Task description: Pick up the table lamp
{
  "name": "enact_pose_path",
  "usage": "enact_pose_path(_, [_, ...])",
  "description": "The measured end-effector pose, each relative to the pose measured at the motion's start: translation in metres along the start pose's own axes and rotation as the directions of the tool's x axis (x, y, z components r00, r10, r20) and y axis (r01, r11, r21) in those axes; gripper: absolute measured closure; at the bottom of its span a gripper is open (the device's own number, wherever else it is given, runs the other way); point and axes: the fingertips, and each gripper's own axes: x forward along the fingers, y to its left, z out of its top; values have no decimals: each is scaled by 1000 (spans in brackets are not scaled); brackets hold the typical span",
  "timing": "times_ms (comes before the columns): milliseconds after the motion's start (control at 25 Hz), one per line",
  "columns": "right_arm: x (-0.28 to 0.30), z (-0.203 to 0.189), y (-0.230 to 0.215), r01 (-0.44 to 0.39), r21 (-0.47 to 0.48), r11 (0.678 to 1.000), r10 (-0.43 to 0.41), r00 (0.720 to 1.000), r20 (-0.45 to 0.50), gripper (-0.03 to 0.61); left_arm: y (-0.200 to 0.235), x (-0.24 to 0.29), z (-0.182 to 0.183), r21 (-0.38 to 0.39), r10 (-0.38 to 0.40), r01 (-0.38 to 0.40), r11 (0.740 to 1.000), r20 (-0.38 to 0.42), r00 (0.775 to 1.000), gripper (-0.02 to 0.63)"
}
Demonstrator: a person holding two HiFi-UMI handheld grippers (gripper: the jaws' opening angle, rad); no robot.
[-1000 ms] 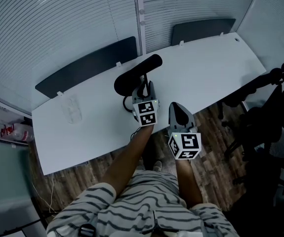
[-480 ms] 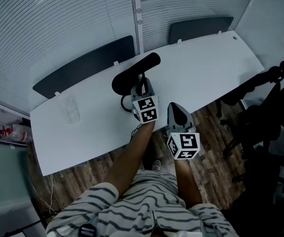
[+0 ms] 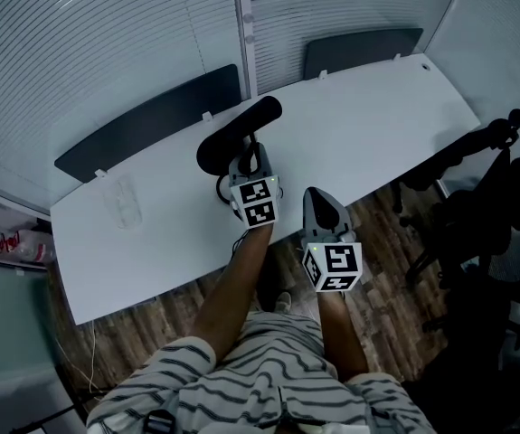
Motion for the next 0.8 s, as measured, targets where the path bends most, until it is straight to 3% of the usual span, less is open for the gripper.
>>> enact_pose_path(400, [9, 9, 1, -13, -3, 1000, 13, 1000, 14, 566, 12, -14, 34, -50, -54, 57, 997, 52, 997, 574])
enact_pose_path(800, [8, 33, 11, -24, 24, 999, 22, 998, 54, 566, 0, -52, 86, 13, -135, 135, 991, 113, 984, 574])
